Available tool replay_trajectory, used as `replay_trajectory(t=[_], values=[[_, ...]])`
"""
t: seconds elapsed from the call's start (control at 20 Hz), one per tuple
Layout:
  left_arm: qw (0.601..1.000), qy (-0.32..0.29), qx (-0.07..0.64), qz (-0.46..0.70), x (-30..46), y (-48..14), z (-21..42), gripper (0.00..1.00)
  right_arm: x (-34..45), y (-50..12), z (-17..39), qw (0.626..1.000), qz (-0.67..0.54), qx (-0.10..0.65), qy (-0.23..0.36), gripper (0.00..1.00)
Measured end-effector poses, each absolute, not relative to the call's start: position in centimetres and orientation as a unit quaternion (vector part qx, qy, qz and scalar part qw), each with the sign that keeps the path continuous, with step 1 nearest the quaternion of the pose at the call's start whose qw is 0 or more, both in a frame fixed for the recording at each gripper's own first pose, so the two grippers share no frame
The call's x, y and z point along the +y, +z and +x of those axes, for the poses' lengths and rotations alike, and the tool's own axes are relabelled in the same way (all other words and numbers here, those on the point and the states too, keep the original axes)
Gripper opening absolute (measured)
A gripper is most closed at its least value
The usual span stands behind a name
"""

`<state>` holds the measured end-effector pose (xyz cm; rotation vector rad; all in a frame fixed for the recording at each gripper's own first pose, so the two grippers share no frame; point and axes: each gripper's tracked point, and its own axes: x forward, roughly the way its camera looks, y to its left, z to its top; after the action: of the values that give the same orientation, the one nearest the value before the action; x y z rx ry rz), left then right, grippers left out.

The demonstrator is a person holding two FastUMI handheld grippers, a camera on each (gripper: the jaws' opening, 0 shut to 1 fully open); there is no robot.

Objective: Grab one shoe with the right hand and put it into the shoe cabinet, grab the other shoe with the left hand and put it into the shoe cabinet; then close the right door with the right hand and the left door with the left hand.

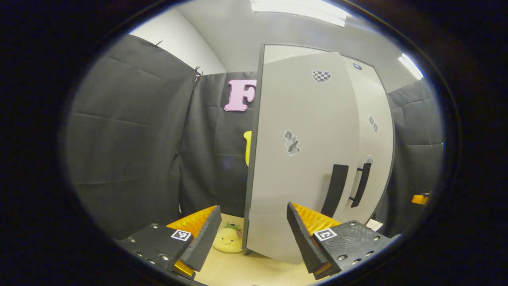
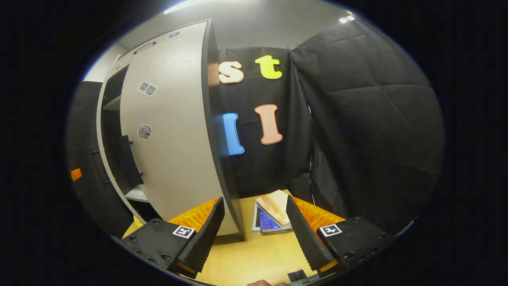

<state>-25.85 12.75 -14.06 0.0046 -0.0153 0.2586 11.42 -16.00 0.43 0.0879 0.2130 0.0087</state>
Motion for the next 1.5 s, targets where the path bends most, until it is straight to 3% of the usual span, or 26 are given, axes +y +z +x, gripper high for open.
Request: replay_trajectory(t=[0.1, 0.15, 0.4, 0.8, 1.5], values=[[0.991, 0.131, -0.012, 0.011, 14.1, -13.5, -26.9, 0.94, -14.4, 1.0, 11.1, 0.994, 0.041, 0.099, 0.008, 0.92], [0.992, 0.129, -0.013, 0.011, 14.5, -13.4, -27.3, 0.94, -13.6, 1.5, 11.0, 0.995, 0.040, 0.094, 0.010, 0.98], [0.994, 0.111, -0.022, 0.006, 15.9, -13.7, -29.5, 0.95, -9.6, 2.5, 9.7, 0.997, 0.045, 0.066, 0.015, 0.98], [0.997, 0.068, -0.027, -0.003, 15.4, -14.9, -33.4, 0.94, -5.3, -2.2, 8.1, 0.992, 0.046, 0.113, 0.024, 0.98], [0.992, 0.122, -0.006, -0.006, 13.1, -17.3, -36.1, 0.94, -1.6, -3.1, 12.7, 0.989, 0.035, 0.102, 0.099, 0.98]])
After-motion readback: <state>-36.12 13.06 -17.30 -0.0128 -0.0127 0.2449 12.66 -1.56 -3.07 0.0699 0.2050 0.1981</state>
